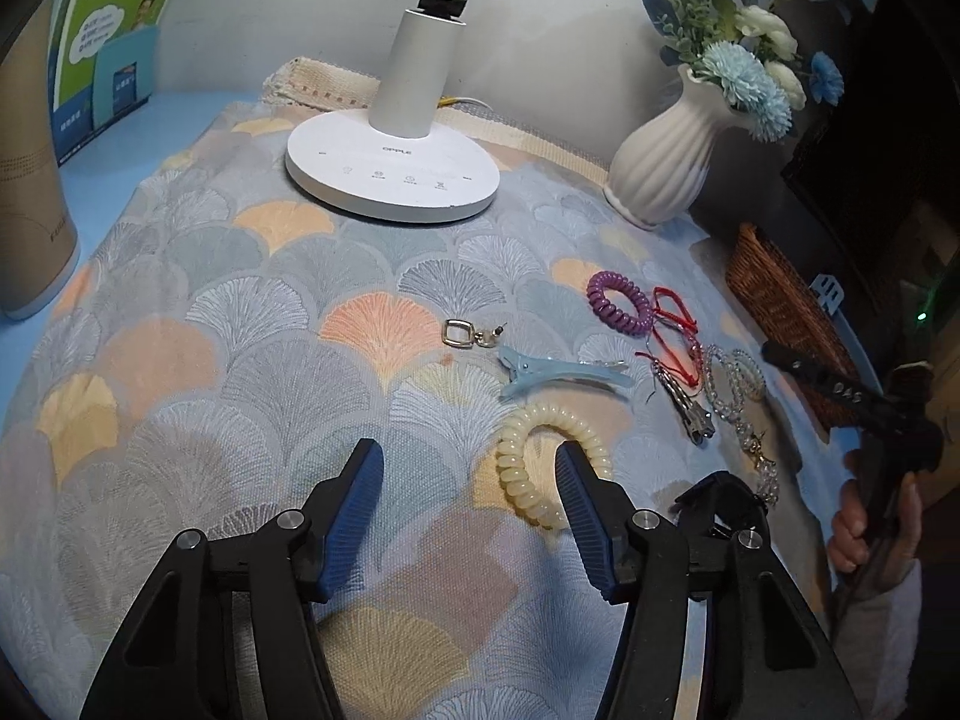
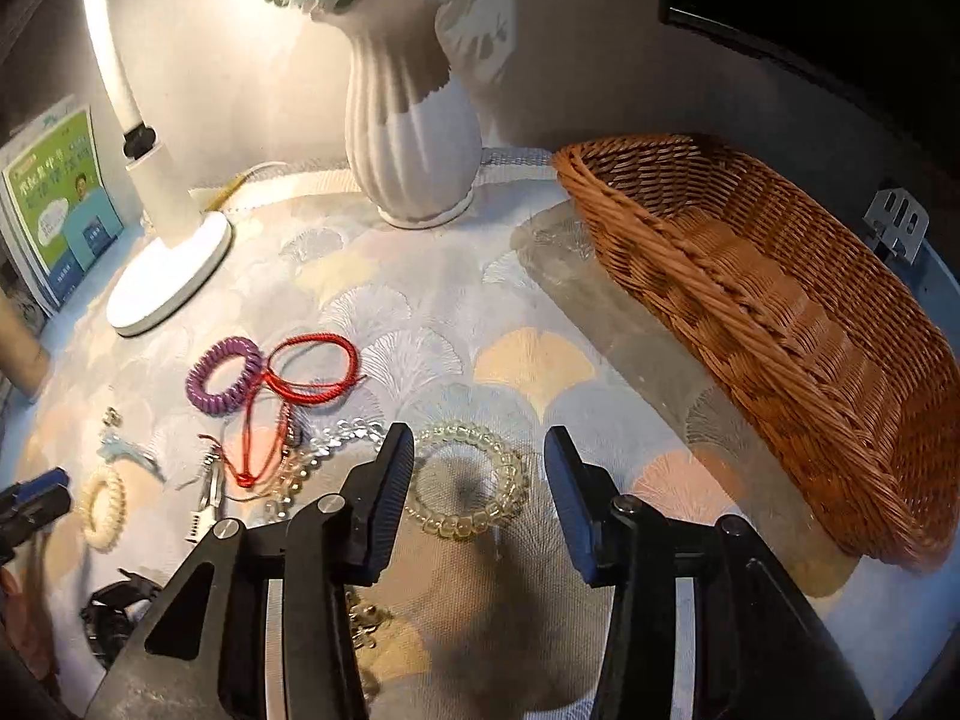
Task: Organize jewelry
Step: 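Grasp the clear bead bracelet with the right tool while the left tool grasps the cream spiral hair tie, then carry both items over the wicker basket and open both tools to drop them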
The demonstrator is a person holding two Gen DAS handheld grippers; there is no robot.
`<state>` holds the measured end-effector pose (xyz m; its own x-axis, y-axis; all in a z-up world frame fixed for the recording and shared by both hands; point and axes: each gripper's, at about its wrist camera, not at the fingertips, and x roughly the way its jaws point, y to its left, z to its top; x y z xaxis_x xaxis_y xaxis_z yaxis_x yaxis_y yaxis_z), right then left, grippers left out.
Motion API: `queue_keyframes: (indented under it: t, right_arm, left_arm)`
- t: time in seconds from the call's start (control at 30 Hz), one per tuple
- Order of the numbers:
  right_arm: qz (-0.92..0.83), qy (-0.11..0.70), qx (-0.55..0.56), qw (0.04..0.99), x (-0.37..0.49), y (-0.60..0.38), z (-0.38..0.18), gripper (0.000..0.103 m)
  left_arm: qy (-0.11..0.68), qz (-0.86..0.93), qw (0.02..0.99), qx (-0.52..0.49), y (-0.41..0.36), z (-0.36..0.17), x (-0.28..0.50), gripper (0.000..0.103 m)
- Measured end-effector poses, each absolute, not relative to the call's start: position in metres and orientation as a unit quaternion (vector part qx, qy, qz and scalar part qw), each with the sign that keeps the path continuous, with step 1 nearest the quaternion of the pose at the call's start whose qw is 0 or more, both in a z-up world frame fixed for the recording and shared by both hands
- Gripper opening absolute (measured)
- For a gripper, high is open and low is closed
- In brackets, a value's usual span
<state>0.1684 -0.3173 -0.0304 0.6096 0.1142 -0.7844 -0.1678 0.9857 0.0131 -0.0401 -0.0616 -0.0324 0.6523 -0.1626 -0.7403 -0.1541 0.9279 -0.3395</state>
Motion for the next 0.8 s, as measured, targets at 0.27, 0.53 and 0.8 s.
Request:
queue_keyframes:
  t: [0.27, 0.53, 0.8]
  right_arm:
    - [0.069, 0.442, -0.056, 0.893, 0.171, -0.311, -0.037, 0.049]
    - [0.092, 0.442, -0.093, 0.888, 0.164, -0.296, -0.042, 0.012]
    - [0.147, 0.406, -0.024, 0.902, 0.152, -0.315, -0.023, 0.011]
  left_arm:
    - [0.447, 0.038, 0.89, -0.084, -0.103, -0.038, -0.025, 0.058]
    - [0.448, 0.049, 0.893, -0.006, -0.124, -0.038, -0.018, 0.01]
    - [0.414, -0.025, 0.907, -0.073, -0.12, -0.016, -0.039, 0.01]
